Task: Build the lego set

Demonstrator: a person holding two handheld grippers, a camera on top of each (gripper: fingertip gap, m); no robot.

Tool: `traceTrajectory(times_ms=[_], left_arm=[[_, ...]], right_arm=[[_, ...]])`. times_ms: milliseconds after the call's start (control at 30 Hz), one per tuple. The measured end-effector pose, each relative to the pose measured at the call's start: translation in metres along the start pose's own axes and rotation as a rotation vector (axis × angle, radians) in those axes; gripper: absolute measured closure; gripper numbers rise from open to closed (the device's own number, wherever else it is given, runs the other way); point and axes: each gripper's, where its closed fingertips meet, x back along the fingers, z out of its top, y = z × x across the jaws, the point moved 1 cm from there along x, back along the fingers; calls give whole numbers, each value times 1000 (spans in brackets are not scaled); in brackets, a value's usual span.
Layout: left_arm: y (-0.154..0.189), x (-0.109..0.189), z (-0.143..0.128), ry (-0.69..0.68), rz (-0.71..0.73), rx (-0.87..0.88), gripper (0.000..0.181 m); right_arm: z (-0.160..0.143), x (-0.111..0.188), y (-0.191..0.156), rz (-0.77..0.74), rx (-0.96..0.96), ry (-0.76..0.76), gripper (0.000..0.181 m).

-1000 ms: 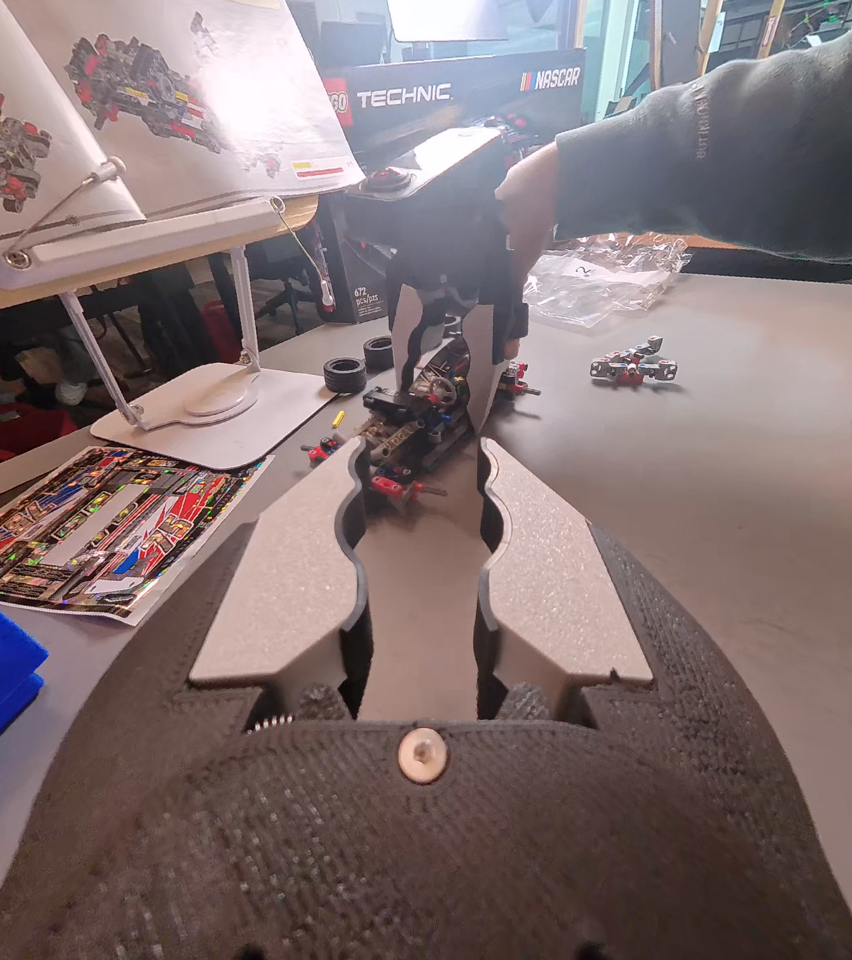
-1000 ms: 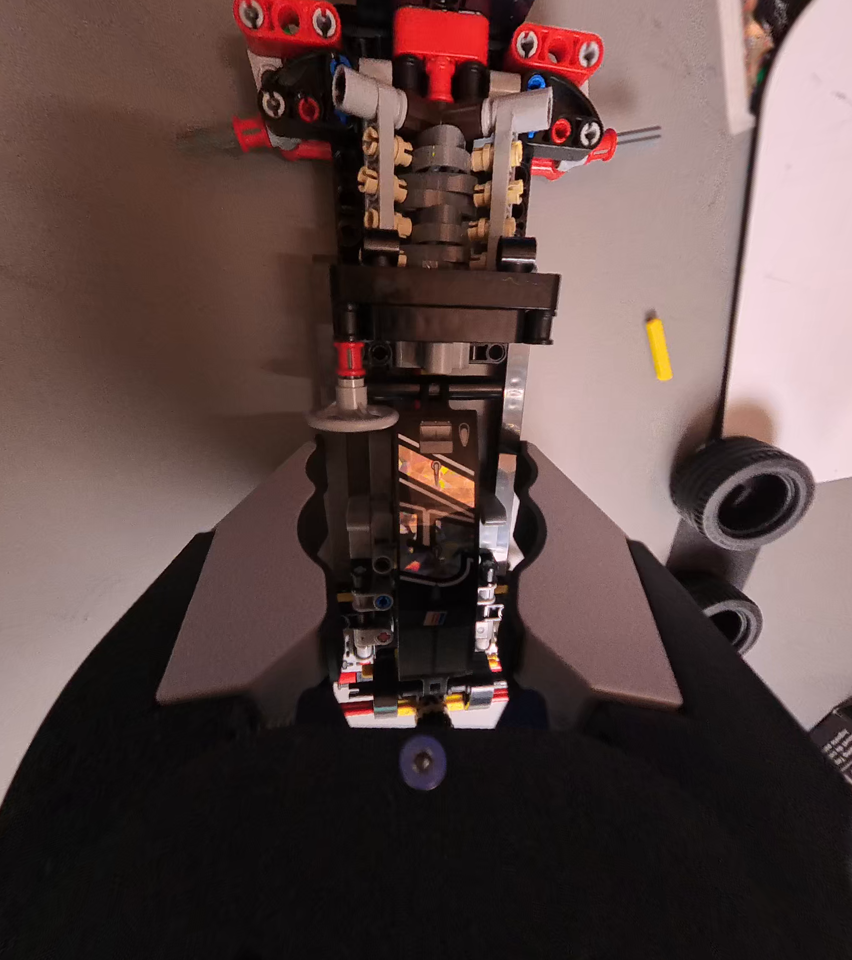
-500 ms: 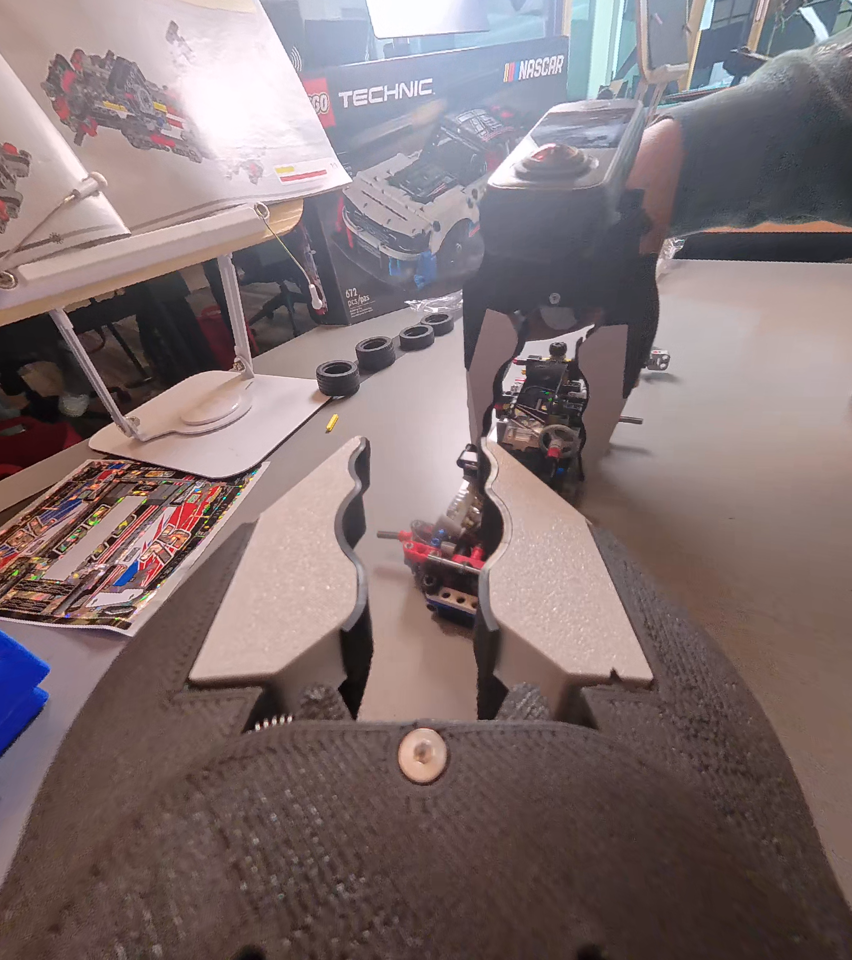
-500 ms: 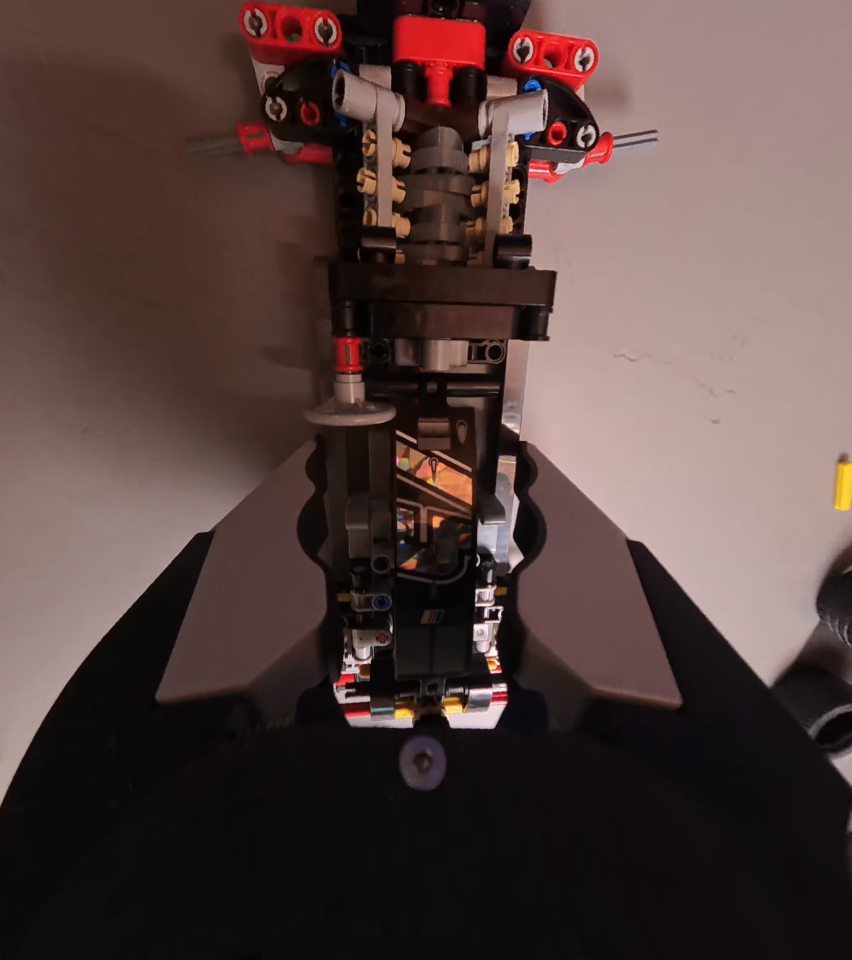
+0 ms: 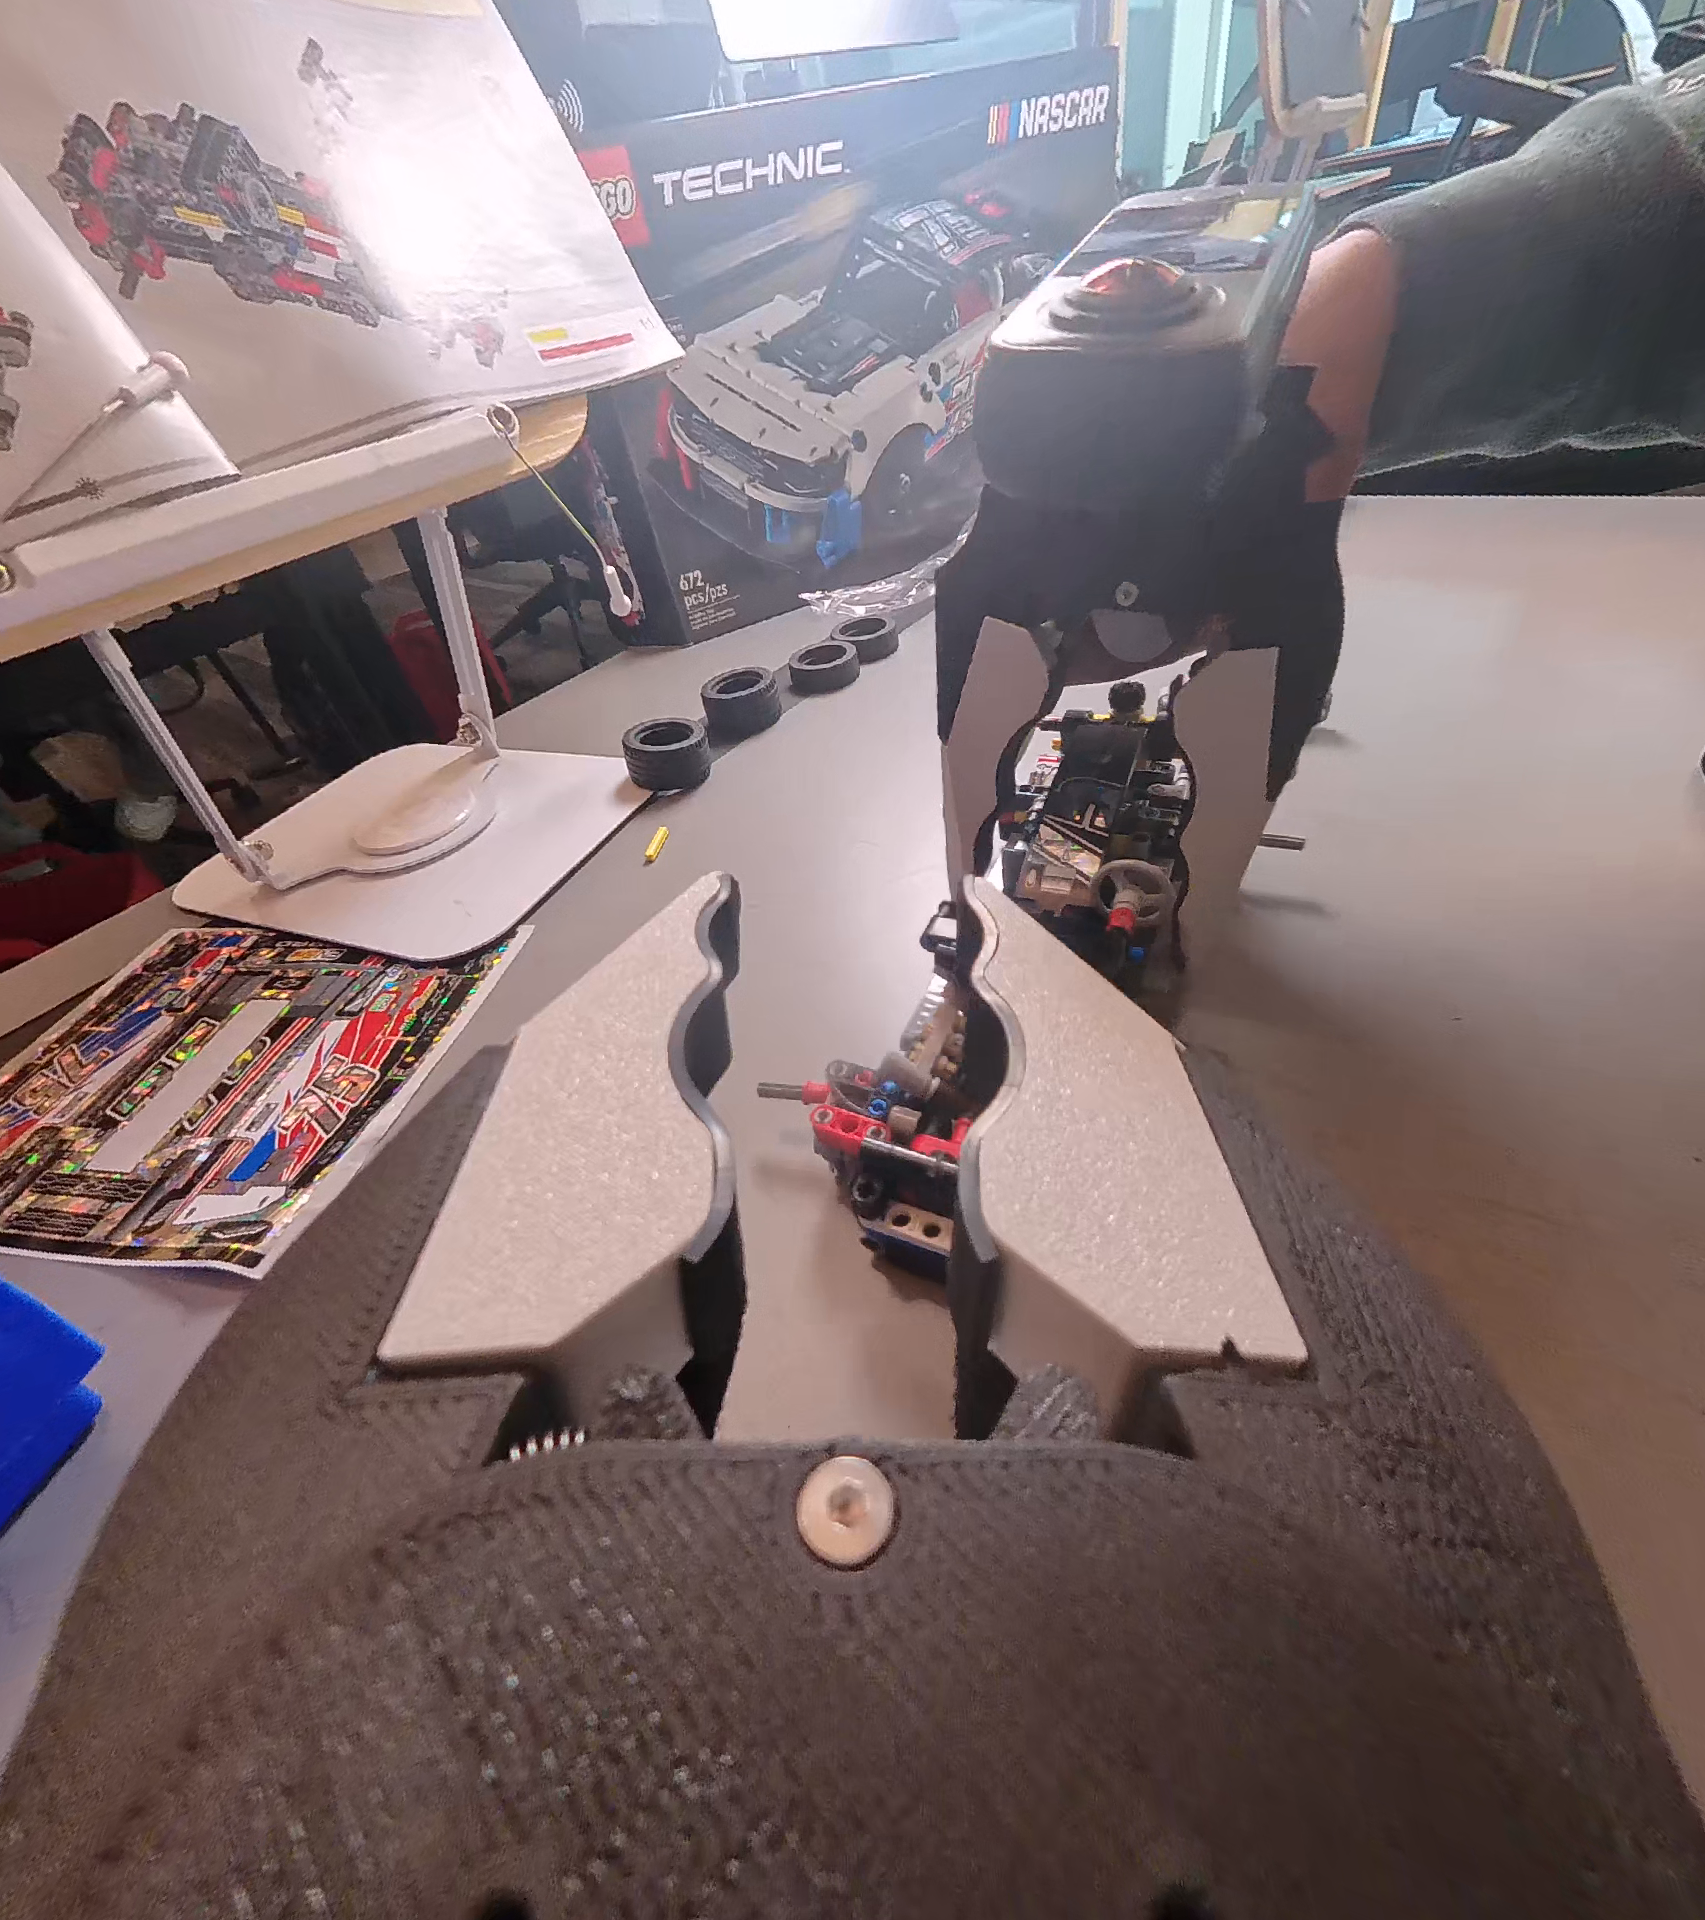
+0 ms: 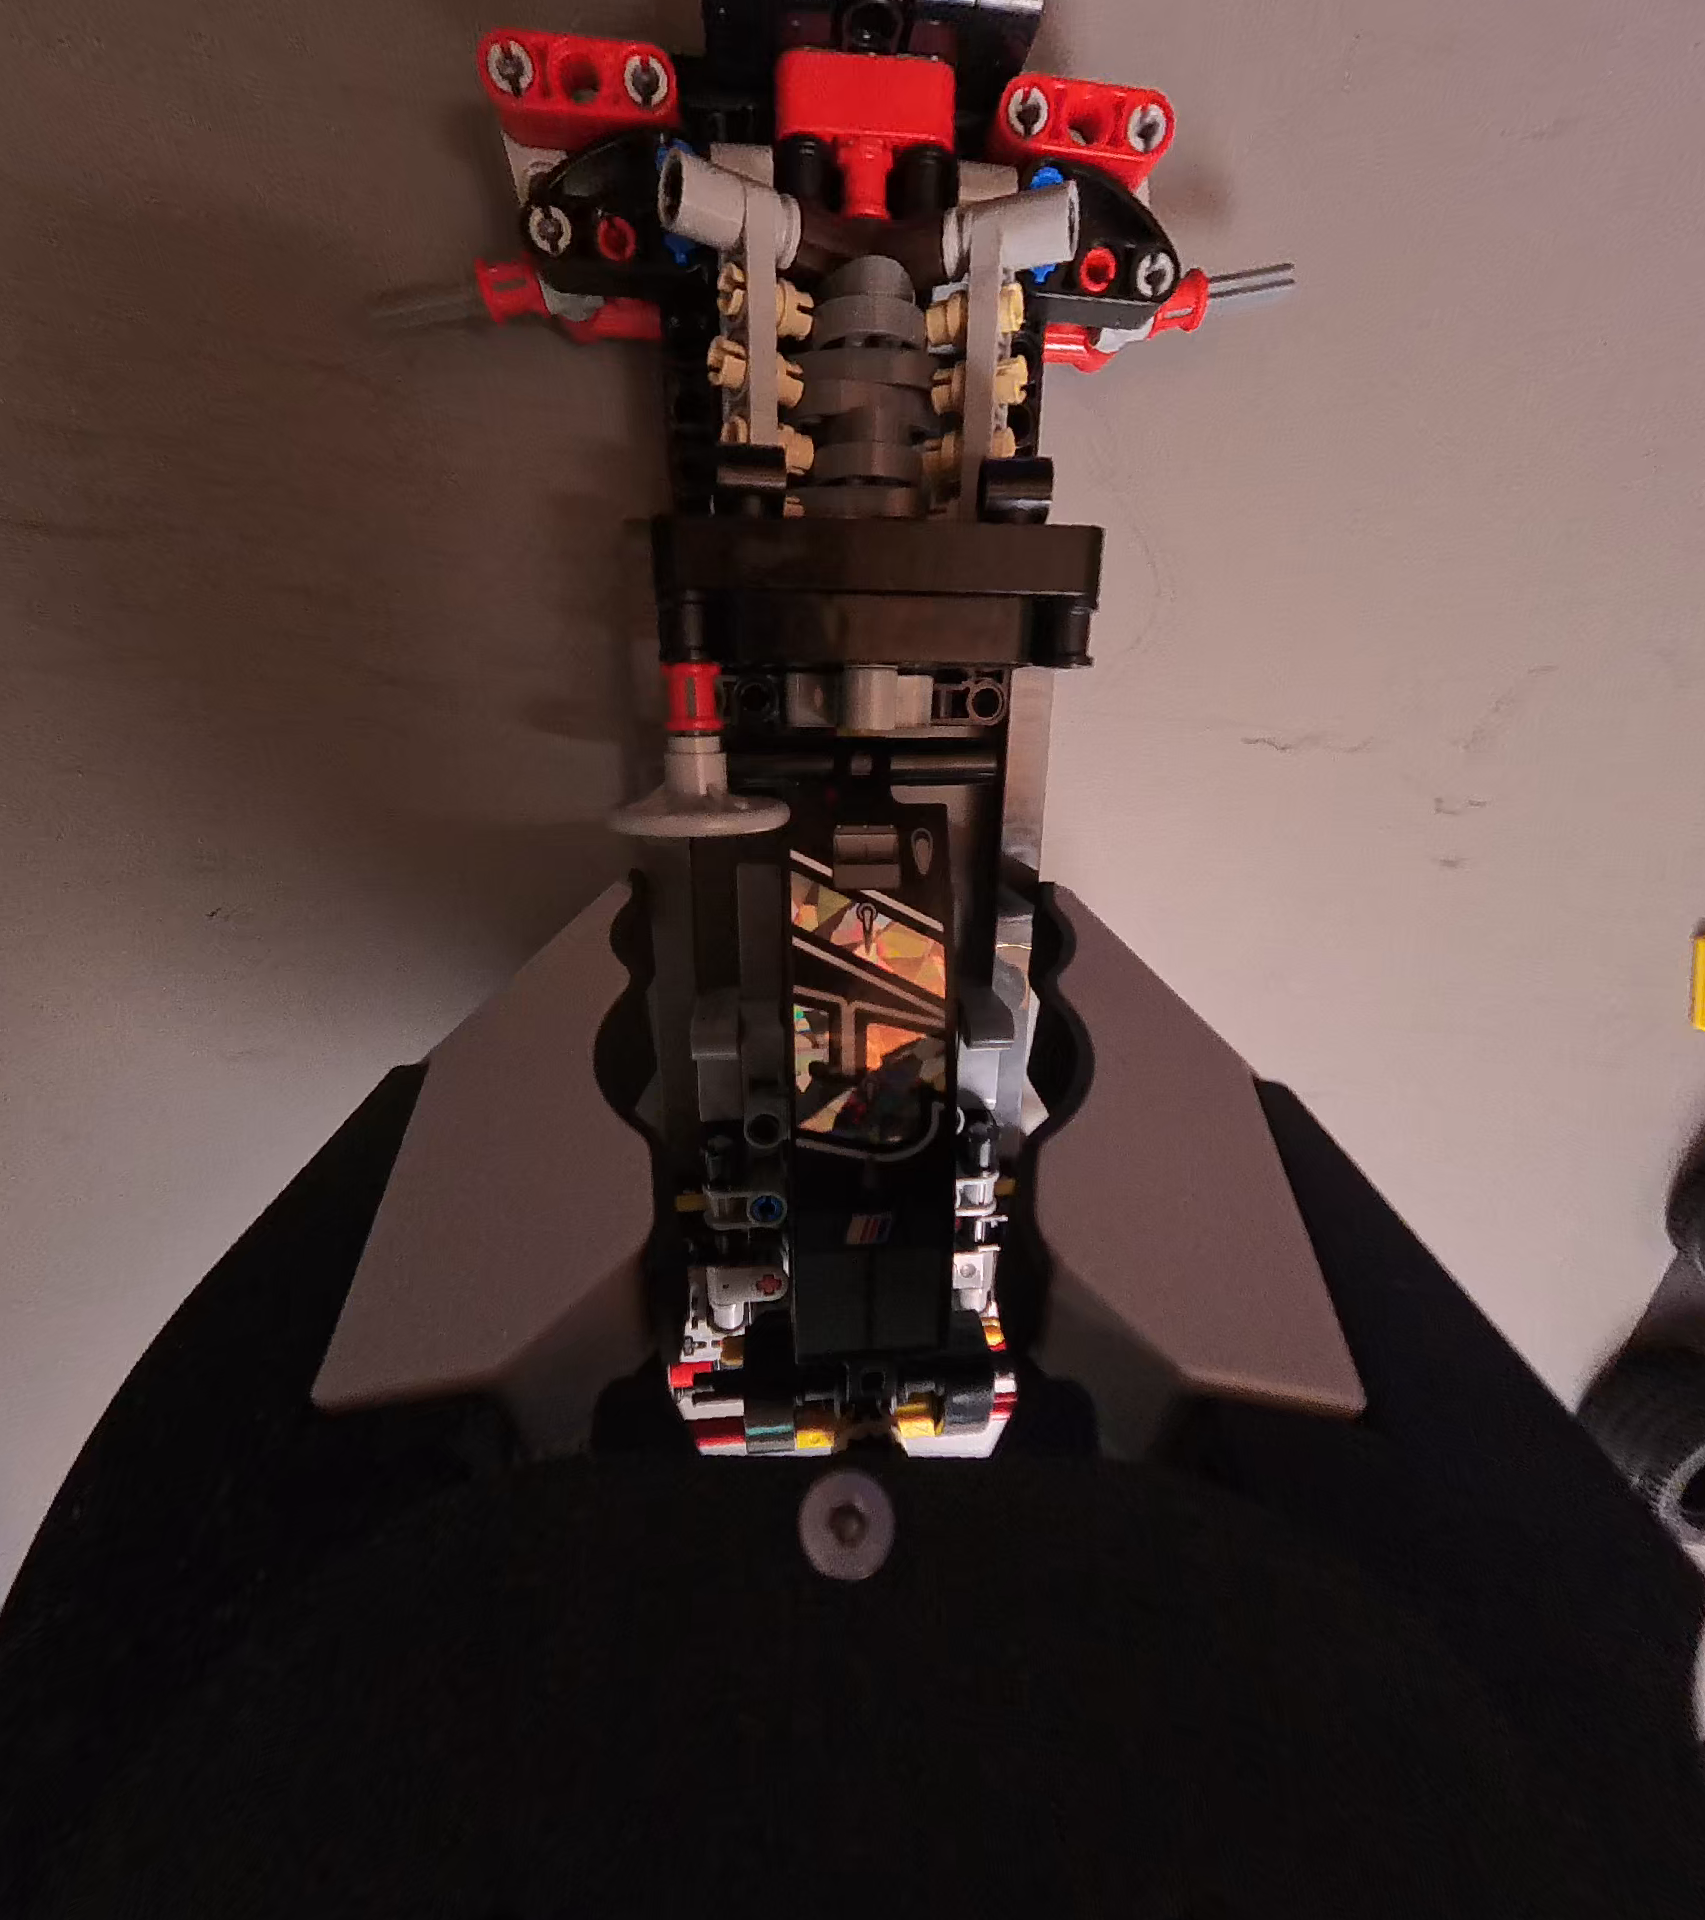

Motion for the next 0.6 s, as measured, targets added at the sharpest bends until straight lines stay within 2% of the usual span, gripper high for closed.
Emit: traceTrajectory(times_ms=[233,367,467,600], left_arm=[[0,-2,-4,-16,-1,-4,141],[-3,-1,-5,-17,9,3,142],[-5,0,-5,-14,13,8,141],[-5,-1,-4,-13,12,8,142]], right_arm=[[-1,-3,30,6,0,-9,110],[3,-3,34,15,3,-1,110],[17,13,34,-13,-34,129,106],[35,67,35,-141,-117,395,106]])
